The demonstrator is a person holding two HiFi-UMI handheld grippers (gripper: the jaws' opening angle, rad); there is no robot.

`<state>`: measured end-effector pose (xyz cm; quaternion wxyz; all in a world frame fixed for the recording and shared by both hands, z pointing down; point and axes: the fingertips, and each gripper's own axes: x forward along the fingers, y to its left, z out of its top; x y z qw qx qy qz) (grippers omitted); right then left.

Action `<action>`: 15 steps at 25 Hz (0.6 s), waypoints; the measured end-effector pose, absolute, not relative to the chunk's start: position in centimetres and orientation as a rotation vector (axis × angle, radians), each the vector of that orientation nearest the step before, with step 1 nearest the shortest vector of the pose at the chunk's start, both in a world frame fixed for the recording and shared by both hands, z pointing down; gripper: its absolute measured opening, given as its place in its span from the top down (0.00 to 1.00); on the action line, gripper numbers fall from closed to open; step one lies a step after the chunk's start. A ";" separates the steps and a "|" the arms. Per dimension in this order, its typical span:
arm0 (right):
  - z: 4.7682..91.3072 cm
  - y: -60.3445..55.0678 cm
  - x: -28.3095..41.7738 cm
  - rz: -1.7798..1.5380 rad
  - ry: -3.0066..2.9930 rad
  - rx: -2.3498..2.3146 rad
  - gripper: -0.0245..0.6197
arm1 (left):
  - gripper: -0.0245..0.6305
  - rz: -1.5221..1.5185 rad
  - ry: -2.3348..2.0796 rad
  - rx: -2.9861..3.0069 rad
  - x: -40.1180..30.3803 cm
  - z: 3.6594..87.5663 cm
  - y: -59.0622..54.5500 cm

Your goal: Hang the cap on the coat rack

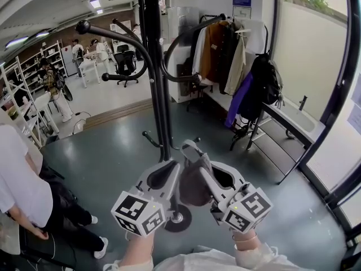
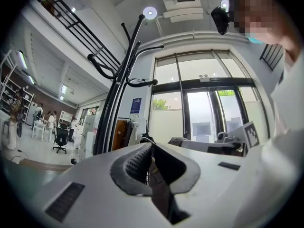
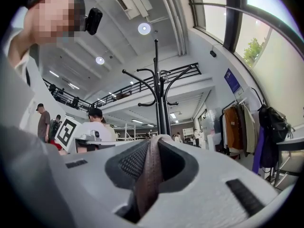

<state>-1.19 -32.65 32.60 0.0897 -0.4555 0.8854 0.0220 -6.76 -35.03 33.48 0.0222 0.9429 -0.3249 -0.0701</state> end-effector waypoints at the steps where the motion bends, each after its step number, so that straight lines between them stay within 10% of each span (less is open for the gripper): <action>1: 32.4 -32.9 -1.0 0.072 2.633 -1.354 0.89 | 0.94 -0.218 -1.005 2.929 -6.6 33.3 -35.1; 15: 30.7 -34.7 0.7 0.170 2.699 -1.353 0.89 | 0.94 -0.193 -0.974 2.952 -4.2 31.2 -36.9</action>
